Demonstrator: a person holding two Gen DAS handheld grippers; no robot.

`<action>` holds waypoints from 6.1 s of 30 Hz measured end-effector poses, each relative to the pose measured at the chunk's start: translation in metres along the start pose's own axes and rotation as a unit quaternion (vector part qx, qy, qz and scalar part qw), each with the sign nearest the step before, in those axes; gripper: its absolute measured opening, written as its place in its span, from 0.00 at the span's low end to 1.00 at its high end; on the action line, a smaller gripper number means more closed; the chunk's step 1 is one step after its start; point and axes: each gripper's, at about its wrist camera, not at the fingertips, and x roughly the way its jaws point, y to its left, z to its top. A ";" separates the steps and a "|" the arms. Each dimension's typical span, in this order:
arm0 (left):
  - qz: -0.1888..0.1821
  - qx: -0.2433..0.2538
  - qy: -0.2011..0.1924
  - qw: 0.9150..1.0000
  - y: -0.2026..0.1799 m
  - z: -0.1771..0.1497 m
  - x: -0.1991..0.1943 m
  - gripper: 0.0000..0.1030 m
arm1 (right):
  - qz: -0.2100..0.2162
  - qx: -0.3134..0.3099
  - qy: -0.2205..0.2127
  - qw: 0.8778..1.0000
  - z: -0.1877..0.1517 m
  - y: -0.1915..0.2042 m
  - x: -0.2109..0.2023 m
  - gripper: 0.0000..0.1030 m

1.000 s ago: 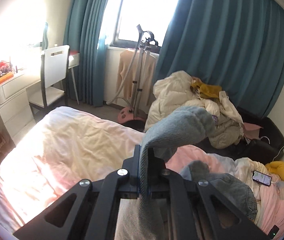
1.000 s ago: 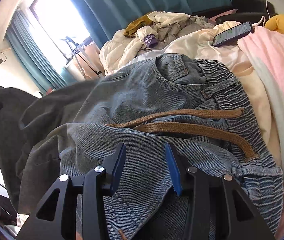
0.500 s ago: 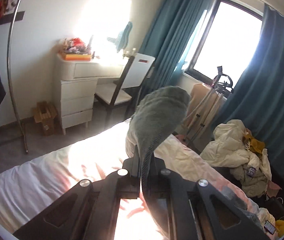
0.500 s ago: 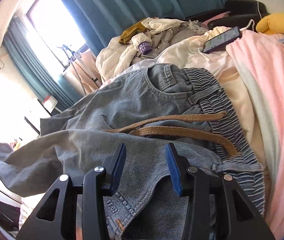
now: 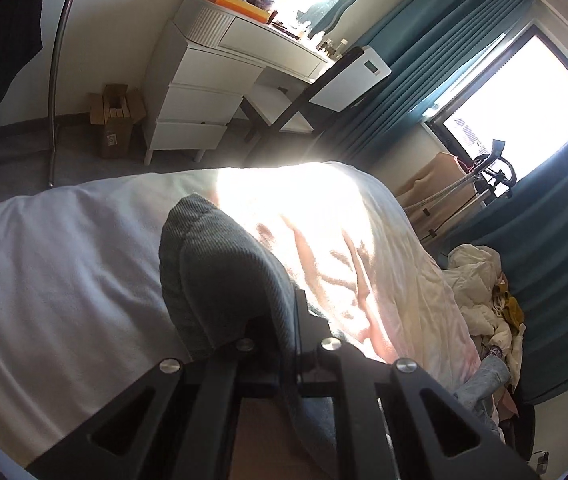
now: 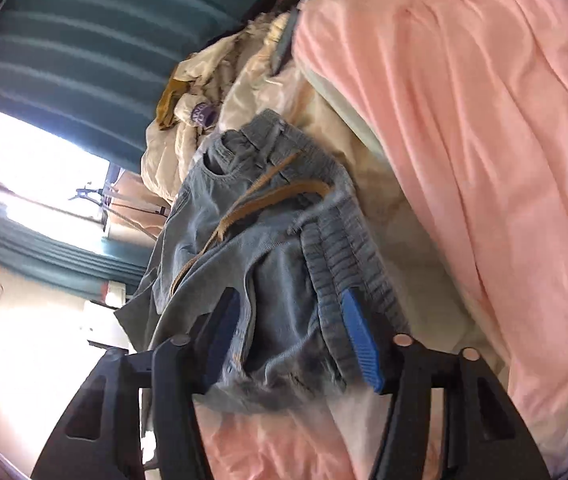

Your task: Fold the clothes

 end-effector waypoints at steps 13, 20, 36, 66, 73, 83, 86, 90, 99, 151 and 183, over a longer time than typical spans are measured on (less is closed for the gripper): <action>-0.063 -0.046 0.025 0.997 0.014 0.019 0.019 0.04 | -0.081 0.074 0.041 0.993 -0.026 -0.014 0.037 0.67; -0.110 -0.049 0.020 0.993 -0.008 0.045 -0.002 0.04 | -0.061 0.025 -0.036 0.997 -0.006 0.019 0.007 0.25; -0.077 -0.096 0.122 0.985 0.053 0.021 0.003 0.04 | -0.030 -0.004 -0.012 0.999 0.063 0.040 -0.046 0.17; -0.040 0.195 0.033 0.979 -0.070 -0.050 -0.080 0.58 | -0.101 -0.245 -0.122 0.956 -0.004 0.124 -0.065 0.60; -0.072 0.292 0.040 0.953 -0.172 -0.091 -0.068 0.58 | -0.057 -0.346 -0.096 0.932 -0.051 0.186 -0.003 0.60; -0.064 0.409 0.124 0.902 -0.299 -0.166 0.028 0.58 | -0.054 -0.407 -0.041 0.911 -0.062 0.156 0.074 0.60; -0.061 0.426 0.114 0.895 -0.330 -0.181 0.047 0.58 | -0.041 -0.399 -0.042 0.915 -0.054 0.152 0.078 0.60; -0.067 0.437 0.113 0.890 -0.361 -0.203 0.070 0.58 | -0.038 -0.393 -0.041 0.918 -0.046 0.150 0.095 0.60; -0.031 0.446 0.133 0.884 -0.377 -0.240 0.140 0.58 | -0.033 -0.398 -0.034 0.916 -0.036 0.149 0.125 0.60; -0.354 0.513 0.221 0.750 -0.562 -0.517 -0.006 0.44 | -0.079 -0.163 -0.116 0.977 0.068 0.039 0.083 0.60; -0.349 0.004 0.333 0.876 -0.372 -0.408 0.120 0.44 | -0.068 -0.151 -0.089 0.982 0.055 0.041 0.085 0.61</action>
